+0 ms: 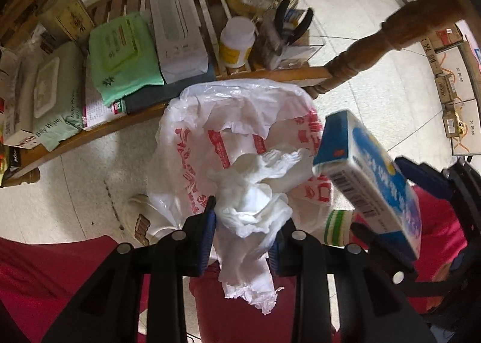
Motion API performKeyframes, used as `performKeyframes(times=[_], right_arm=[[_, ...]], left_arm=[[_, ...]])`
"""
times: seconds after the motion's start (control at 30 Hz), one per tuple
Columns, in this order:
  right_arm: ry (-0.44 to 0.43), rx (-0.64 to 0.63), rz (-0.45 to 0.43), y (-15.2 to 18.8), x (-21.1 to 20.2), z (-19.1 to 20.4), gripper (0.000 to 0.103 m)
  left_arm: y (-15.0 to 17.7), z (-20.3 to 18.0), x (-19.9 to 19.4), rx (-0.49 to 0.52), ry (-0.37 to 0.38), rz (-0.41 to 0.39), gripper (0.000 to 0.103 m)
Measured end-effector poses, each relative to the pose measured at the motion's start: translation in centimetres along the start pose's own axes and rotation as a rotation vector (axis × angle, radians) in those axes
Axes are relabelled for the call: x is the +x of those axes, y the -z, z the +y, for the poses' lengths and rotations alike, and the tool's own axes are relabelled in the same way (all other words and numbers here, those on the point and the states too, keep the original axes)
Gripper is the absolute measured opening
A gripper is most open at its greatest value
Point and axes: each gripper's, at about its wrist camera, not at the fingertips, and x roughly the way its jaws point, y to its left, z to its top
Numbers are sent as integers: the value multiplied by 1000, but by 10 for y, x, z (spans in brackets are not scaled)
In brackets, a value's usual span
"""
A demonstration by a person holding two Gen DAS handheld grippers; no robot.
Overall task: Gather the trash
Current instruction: 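Lower the tissue and blue box into the trash bag and open both tools, then raise both tools from the bag back over the table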
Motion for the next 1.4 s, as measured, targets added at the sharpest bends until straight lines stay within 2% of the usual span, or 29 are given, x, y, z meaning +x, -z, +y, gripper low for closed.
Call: performKeyframes(times=[0.47, 0.7, 0.8, 0.87, 0.97, 1.07, 1.4], right_arm=[[-35, 103, 141, 3, 89, -6, 59], [-64, 139, 201, 5, 123, -8, 60], [-86, 141, 225, 7, 134, -7, 63], [-94, 149, 231, 8, 136, -9, 69], [-107, 158, 229, 9, 137, -10, 75], [-118, 163, 223, 8, 137, -11, 76], [-130, 162, 214, 5, 132, -7, 76]], left_arm=[[-27, 21, 60, -80, 13, 110, 30], [-34, 26, 88, -103, -11, 158, 30], [-34, 28, 97, -104, -44, 183, 42], [-34, 27, 100, -86, -72, 189, 54], [-34, 25, 98, -72, -75, 187, 61], [-35, 24, 97, -72, -78, 187, 66], [-36, 25, 94, -83, -75, 190, 71]])
